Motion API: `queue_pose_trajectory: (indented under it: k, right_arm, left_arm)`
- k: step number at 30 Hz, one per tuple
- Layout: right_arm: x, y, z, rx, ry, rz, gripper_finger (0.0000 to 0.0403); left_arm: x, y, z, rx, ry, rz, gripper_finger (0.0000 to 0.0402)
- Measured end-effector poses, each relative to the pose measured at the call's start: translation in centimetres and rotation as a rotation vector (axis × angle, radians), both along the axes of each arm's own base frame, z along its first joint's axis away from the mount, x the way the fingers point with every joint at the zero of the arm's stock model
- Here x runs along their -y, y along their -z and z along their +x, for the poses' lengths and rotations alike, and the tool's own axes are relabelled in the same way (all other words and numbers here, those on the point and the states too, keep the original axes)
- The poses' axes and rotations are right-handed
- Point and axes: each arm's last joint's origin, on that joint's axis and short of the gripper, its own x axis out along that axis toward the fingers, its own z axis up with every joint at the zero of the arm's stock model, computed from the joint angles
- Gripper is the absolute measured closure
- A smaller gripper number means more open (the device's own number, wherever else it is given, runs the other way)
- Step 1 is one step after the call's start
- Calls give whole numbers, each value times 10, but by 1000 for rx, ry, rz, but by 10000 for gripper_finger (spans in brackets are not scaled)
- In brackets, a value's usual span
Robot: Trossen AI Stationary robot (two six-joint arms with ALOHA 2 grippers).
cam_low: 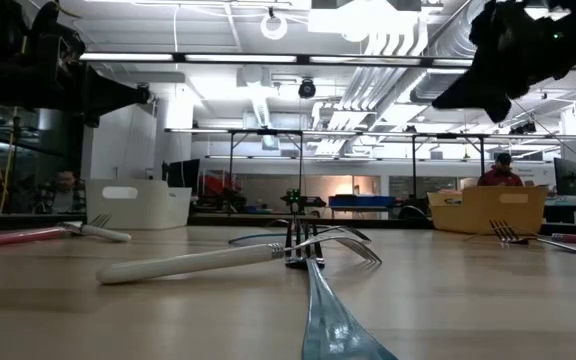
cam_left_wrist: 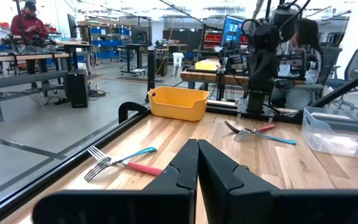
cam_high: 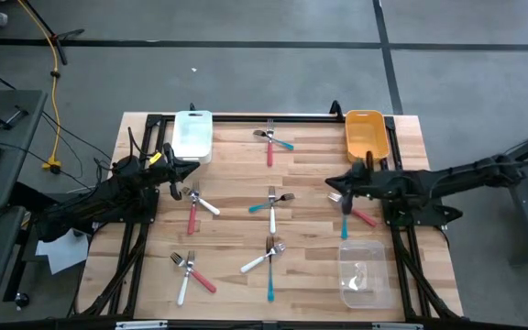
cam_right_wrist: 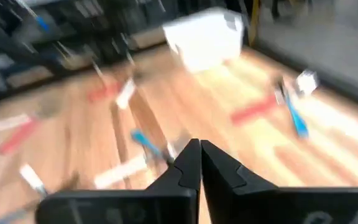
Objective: Sort silverware by color (type)
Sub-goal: Put the middle right light red fork into the transparent bin
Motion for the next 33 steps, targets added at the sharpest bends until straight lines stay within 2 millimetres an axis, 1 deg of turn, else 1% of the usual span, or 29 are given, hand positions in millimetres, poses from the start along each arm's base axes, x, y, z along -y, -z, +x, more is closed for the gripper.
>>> queue_pose_trajectory:
  k: [6, 12, 15, 18, 20, 24, 28, 33]
  right_arm:
    - [-3, 5, 11, -278, 105, 132, 332]
    - [-3, 8, 11, -571, 230, 194, 288]
    - [-3, 17, 12, -679, 247, 253, 278]
    - [-3, 32, 12, -780, 240, 332, 270]
    - [-4, 40, 11, -848, 256, 349, 264]
    - [-4, 49, 15, -905, 269, 342, 256]
    - [-4, 54, 19, -926, 259, 377, 256]
    - [0, 61, 26, -934, 269, 381, 256]
  left_arm:
    - [0, 0, 0, 0, 0, 0, 401]
    - [0, 0, 0, -4, -19, 25, 401]
    - [-1, -1, 0, -5, -25, 62, 401]
    - [-1, -2, 0, -4, -25, 63, 401]
    - [-1, -3, 0, 7, -26, 82, 401]
    - [-1, -4, 0, 7, -28, 107, 401]
    - [-1, -4, 0, 4, -28, 107, 401]
    - [-1, -4, 0, 5, -28, 105, 401]
